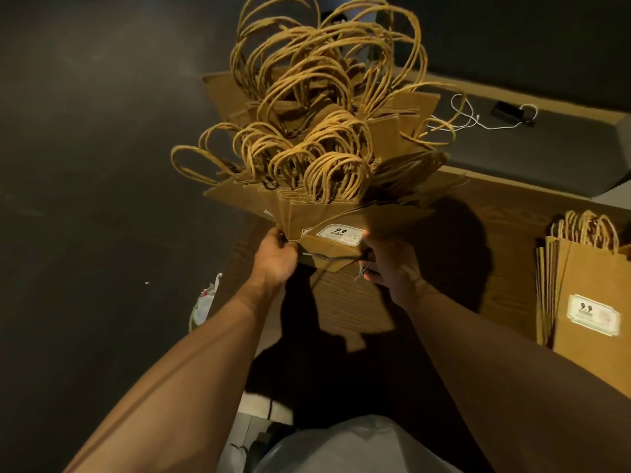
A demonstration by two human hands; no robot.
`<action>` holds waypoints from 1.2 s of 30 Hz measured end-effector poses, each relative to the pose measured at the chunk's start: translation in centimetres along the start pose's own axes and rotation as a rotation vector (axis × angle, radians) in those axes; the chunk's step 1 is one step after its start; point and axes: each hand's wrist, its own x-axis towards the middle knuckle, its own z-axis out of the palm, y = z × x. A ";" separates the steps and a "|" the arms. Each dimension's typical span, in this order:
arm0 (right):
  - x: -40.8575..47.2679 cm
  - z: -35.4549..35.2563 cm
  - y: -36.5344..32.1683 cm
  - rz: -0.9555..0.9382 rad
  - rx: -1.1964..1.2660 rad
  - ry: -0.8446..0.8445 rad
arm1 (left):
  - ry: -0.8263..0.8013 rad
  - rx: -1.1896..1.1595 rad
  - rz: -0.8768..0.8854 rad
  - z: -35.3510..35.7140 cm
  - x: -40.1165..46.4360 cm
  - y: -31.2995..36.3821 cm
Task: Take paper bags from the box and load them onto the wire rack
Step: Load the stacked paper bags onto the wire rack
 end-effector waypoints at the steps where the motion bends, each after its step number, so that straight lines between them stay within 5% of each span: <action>1: 0.0 -0.3 0.0 -0.006 -0.008 0.009 | 0.002 0.015 0.012 0.4 0.1 0.0; 8: -0.9 -0.7 -0.2 -0.072 0.042 0.001 | 0.025 0.191 -0.080 1.2 -2.5 2.8; 16: -1.5 -2.2 -1.0 -0.028 -0.014 -0.094 | 0.090 0.821 -0.171 1.8 -6.6 6.8; 19: -1.7 -3.2 -0.9 0.078 0.006 -0.179 | 0.145 1.183 -0.021 3.0 -8.7 8.0; 22: -1.5 -3.9 -0.4 0.129 0.124 -0.009 | 0.131 1.428 0.188 6.0 -11.1 10.1; 27: -1.1 -7.3 0.2 0.062 0.059 0.020 | -0.076 1.346 0.315 14.1 -14.0 11.1; 36: -0.9 -19.2 2.0 -0.021 0.080 0.189 | -0.399 1.082 0.290 25.8 -15.2 10.3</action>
